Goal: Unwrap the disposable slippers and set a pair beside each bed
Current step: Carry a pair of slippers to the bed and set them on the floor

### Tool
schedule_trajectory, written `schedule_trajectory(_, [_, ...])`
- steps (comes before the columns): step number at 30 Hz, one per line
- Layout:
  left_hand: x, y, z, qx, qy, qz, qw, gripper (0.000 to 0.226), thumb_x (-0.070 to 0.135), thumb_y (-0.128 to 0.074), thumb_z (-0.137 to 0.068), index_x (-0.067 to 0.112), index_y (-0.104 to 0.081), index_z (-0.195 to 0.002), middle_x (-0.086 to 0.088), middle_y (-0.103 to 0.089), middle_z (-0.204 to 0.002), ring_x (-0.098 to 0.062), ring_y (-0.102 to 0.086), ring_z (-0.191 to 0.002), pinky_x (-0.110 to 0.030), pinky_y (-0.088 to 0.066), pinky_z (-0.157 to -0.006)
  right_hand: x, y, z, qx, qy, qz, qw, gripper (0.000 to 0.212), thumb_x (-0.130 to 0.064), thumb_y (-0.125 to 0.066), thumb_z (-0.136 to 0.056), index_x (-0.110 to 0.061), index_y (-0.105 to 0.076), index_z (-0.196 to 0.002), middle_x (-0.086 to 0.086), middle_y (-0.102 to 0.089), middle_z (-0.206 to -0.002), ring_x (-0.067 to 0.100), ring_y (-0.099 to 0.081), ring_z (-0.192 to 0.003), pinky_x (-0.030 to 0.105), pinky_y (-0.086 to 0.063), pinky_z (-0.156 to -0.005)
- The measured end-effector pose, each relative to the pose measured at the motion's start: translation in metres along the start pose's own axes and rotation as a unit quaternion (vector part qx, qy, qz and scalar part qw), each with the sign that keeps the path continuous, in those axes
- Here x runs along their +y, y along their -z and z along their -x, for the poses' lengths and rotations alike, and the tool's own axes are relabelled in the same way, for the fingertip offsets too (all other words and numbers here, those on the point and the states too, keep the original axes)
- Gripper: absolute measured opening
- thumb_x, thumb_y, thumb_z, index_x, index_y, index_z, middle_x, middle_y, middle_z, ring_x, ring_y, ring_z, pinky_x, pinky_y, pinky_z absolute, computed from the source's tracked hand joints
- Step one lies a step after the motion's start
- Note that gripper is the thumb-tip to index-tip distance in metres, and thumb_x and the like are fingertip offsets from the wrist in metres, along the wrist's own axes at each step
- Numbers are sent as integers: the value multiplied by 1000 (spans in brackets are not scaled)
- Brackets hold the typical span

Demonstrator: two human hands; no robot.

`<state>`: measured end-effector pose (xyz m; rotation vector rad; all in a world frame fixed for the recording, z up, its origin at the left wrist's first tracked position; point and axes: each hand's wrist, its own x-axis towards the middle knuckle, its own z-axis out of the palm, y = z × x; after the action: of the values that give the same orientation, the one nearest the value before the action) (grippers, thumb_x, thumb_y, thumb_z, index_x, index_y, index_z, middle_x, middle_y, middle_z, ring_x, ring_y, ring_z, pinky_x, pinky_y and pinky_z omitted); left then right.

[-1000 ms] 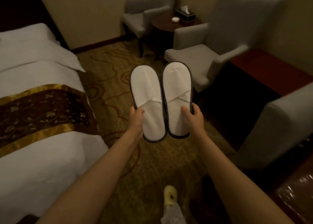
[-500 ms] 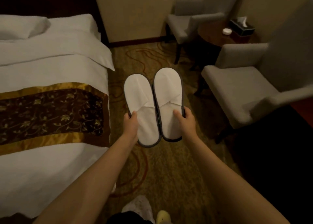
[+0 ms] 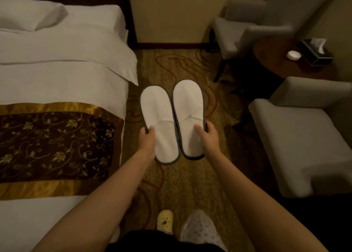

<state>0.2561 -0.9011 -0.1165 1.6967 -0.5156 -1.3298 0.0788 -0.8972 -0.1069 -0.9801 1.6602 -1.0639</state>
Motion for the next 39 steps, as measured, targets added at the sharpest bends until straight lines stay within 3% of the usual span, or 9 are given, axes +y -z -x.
schedule_trajectory(5, [29, -27, -61, 33, 11, 8, 999, 46, 32, -41, -97, 12, -40, -138, -12, -52, -134, -28, -53, -116, -45, -45, -102, -16, -20, -85, -42, -9, 19, 999, 26, -29, -58, -88, -17, -55, -112, 4, -61, -107, 22, -59, -96, 40, -51, -82])
schedule_trajectory(8, [47, -44, -100, 71, 27, 29, 997, 46, 32, -42, -97, 12, -40, -139, -11, -52, -133, -26, -54, -112, -39, -49, -95, -33, -35, -140, -83, 0, 26, 996, 17, -27, -58, -88, -21, -54, -103, -6, -60, -92, 22, -59, -93, 37, -49, -77])
schedule_trajectory(13, [76, -68, -156, 141, 32, 97, 985, 47, 32, -42, -97, 15, -38, -141, -8, -49, -138, -22, -52, -111, -34, -47, -89, -59, -68, -232, -178, 18, 59, 982, 27, -25, -58, -89, -14, -56, -113, 7, -62, -109, 21, -59, -95, 34, -49, -78])
schedule_trajectory(16, [81, -63, -183, 181, 36, 135, 974, 44, 31, -43, -97, 16, -41, -138, -7, -51, -136, -20, -54, -107, -31, -47, -85, -66, -99, -271, -241, -11, 76, 967, 26, -26, -59, -88, -18, -57, -112, 6, -63, -110, 24, -61, -99, 40, -52, -86])
schedule_trajectory(23, [77, -25, -246, 274, 85, 240, 928, 45, 30, -48, -95, 16, -42, -138, -11, -53, -134, -25, -56, -107, -35, -49, -83, -74, -198, -335, -395, -61, 148, 905, 37, -22, -61, -87, -11, -55, -122, 13, -62, -121, 31, -60, -106, 51, -50, -94])
schedule_trajectory(31, [90, -6, -315, 322, 90, 324, 885, 49, 29, -48, -96, 17, -36, -143, -8, -49, -140, -21, -54, -109, -35, -48, -88, -83, -294, -405, -490, -99, 171, 849, 37, -18, -59, -89, -10, -53, -125, 11, -60, -123, 26, -60, -105, 41, -53, -89])
schedule_trajectory(35, [88, -18, -338, 337, 82, 378, 858, 45, 25, -50, -95, 15, -41, -138, -8, -52, -134, -14, -59, -91, -27, -51, -70, -92, -326, -443, -544, -78, 223, 805, 36, -15, -57, -90, -5, -52, -124, 16, -58, -126, 31, -57, -111, 45, -49, -96])
schedule_trajectory(39, [65, -34, -369, 395, 83, 422, 812, 49, 23, -52, -94, 15, -39, -141, -10, -49, -140, -22, -55, -109, -34, -47, -84, -90, -361, -477, -615, -50, 262, 742, 42, -15, -55, -92, -7, -45, -131, 8, -54, -125, 18, -57, -100, 26, -53, -80])
